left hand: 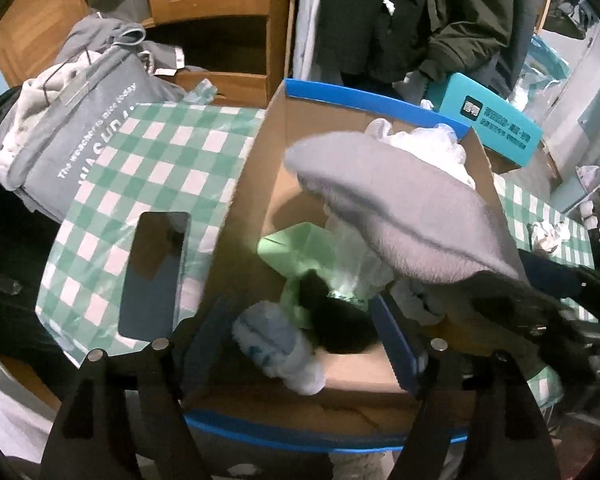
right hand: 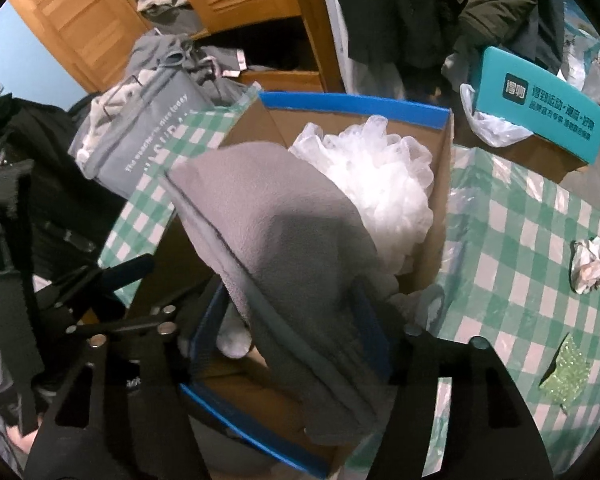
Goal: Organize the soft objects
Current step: 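Lower the mitt into the box and open the right tool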
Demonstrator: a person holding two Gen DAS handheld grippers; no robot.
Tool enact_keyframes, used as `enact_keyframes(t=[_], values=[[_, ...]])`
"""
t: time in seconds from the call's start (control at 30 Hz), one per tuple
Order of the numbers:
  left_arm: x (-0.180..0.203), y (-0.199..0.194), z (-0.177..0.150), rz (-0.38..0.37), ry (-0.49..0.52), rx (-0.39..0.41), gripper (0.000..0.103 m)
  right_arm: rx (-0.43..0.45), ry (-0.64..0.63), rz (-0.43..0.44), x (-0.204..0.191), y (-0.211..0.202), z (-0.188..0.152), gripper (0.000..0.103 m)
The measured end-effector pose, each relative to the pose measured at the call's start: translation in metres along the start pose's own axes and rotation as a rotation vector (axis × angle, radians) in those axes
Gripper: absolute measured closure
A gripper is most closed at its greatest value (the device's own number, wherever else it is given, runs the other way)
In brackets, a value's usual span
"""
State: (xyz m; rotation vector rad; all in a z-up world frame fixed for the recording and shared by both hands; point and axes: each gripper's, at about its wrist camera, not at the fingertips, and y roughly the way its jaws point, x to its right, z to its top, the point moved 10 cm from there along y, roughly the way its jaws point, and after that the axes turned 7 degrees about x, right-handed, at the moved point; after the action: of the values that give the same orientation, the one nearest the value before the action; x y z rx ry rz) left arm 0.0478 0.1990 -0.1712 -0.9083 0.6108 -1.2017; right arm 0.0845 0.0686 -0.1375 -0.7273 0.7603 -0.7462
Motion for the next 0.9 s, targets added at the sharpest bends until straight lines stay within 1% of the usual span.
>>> enact_keyframes(t=[0.17, 0.3, 0.5, 0.73, 0.9], values=[[-0.007, -0.016, 0.008, 0.000, -0.035, 0.039, 0.025, 0.010, 0.041, 0.039, 0.001, -0.015, 0.001, 0.038], [0.000, -0.022, 0.012, -0.017, -0.037, 0.060, 0.024, 0.029, 0.022, -0.006, 0.009, -0.026, 0.002, 0.038], [0.027, -0.018, 0.006, -0.035, 0.029, 0.040, 0.024, 0.044, 0.037, -0.035, 0.027, -0.042, -0.002, 0.038], [0.058, -0.022, 0.002, -0.059, 0.097, 0.045, 0.024, 0.058, 0.056, -0.096, 0.056, -0.059, -0.009, 0.038], [0.077, -0.025, 0.000, -0.076, 0.130, 0.047, 0.024, 0.060, 0.087, -0.124, 0.077, -0.067, -0.015, 0.038]])
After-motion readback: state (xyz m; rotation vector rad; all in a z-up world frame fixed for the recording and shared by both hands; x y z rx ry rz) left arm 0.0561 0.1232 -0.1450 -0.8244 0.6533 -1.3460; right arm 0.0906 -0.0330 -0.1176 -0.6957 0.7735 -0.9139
